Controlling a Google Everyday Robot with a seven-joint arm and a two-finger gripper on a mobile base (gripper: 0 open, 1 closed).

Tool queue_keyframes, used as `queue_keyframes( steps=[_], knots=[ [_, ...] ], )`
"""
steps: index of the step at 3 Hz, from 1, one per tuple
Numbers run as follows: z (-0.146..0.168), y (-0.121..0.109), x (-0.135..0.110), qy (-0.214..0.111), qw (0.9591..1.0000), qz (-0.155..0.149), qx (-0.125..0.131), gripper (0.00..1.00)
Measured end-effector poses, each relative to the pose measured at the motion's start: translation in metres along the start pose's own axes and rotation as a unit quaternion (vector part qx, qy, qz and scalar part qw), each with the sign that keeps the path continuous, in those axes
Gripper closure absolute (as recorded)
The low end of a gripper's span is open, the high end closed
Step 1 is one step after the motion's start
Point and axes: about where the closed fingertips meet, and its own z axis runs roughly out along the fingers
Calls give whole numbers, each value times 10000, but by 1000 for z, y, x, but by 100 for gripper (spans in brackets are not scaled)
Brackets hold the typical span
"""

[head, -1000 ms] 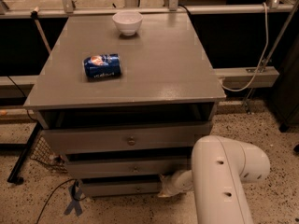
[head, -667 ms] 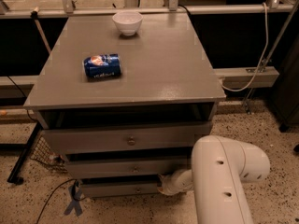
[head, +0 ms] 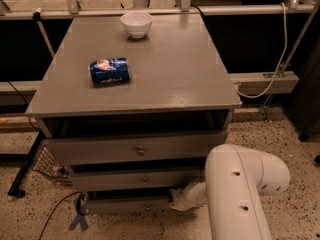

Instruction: Open bottom drawer

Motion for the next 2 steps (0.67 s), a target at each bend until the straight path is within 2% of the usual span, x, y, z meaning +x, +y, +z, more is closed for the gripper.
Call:
queue_keyframes(
  steps=[2],
  knots=[
    [0,0,0,0,10000,0,-1,100]
  ],
)
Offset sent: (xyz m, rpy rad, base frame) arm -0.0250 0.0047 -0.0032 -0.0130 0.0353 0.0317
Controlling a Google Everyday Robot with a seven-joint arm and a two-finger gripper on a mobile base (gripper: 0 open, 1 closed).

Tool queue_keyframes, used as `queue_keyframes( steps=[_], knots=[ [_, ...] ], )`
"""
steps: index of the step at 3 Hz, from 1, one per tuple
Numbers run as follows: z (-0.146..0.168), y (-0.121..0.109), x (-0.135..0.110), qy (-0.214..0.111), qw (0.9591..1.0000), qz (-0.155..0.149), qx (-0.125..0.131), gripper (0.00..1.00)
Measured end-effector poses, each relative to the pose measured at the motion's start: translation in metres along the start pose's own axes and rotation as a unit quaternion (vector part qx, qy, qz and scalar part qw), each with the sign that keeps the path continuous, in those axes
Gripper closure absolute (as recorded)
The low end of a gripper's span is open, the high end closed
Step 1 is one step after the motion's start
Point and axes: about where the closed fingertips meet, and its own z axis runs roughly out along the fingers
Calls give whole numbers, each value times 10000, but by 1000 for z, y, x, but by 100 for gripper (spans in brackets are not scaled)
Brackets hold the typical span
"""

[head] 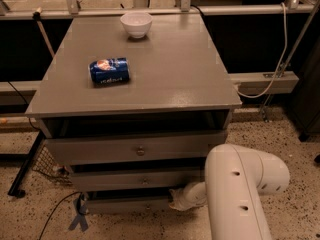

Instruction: Open bottom drawer

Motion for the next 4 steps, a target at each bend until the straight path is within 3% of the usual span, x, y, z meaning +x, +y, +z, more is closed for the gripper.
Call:
queue_keyframes(
  steps=[1,2,3,4],
  knots=[
    [-3,21,-4,7,10000,7,-84,100],
    [-6,20,-5,7,10000,7,-84,100],
    [-12,45,-10,11,9999,32,-137,100],
    [-13,45,-11,10,9999,33,-136,100]
  ],
)
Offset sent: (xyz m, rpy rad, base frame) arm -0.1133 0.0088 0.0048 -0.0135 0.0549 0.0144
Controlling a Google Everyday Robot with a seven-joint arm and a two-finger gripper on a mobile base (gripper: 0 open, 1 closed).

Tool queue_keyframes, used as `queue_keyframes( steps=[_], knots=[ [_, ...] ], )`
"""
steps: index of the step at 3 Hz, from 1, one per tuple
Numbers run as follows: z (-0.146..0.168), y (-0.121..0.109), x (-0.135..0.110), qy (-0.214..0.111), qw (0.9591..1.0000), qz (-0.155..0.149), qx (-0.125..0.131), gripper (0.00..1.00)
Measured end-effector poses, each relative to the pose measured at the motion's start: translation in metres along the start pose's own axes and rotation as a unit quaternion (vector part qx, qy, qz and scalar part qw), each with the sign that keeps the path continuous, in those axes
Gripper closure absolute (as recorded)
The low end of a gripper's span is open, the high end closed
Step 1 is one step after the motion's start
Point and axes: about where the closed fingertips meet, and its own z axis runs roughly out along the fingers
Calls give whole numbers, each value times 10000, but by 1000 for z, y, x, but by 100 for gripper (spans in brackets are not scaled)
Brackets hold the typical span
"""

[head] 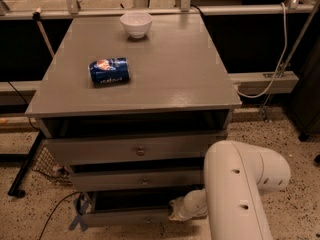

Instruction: Open bottom drawer

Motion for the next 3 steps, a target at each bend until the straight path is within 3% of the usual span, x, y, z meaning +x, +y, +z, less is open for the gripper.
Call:
queue_keyframes(
  steps=[1,2,3],
  knots=[
    [0,0,0,0,10000,0,0,100],
    [-7,31,-1,-16,9999,125,-36,100],
    [-7,31,-1,-18,9999,133,-38,100]
  ],
)
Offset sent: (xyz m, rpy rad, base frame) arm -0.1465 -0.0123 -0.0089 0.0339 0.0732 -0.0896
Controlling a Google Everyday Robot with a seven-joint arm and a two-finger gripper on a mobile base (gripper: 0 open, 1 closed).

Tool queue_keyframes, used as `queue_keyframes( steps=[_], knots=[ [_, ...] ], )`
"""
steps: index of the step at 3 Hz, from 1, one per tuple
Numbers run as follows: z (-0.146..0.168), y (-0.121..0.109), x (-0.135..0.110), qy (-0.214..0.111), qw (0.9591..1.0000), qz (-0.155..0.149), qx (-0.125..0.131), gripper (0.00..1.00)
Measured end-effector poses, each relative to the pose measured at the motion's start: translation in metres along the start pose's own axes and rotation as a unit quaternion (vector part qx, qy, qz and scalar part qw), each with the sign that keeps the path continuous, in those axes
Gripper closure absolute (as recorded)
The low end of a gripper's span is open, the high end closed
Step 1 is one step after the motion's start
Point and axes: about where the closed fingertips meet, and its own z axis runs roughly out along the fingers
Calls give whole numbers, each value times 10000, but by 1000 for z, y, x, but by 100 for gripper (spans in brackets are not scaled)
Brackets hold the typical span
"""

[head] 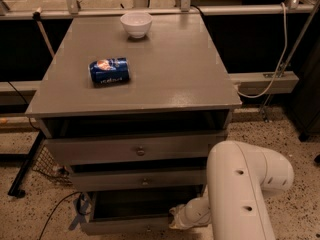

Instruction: Open bottom drawer

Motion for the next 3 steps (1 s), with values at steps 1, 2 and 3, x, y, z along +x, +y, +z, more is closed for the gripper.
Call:
queue_keyframes(
  steps=[1,2,3],
  knots=[
    [-3,17,-3,16,10000,-20,-80,100],
    [-6,27,-4,26,9999,-25,-115,100],
    [-6,30,-5,26,9999,-23,-120,100]
  ],
)
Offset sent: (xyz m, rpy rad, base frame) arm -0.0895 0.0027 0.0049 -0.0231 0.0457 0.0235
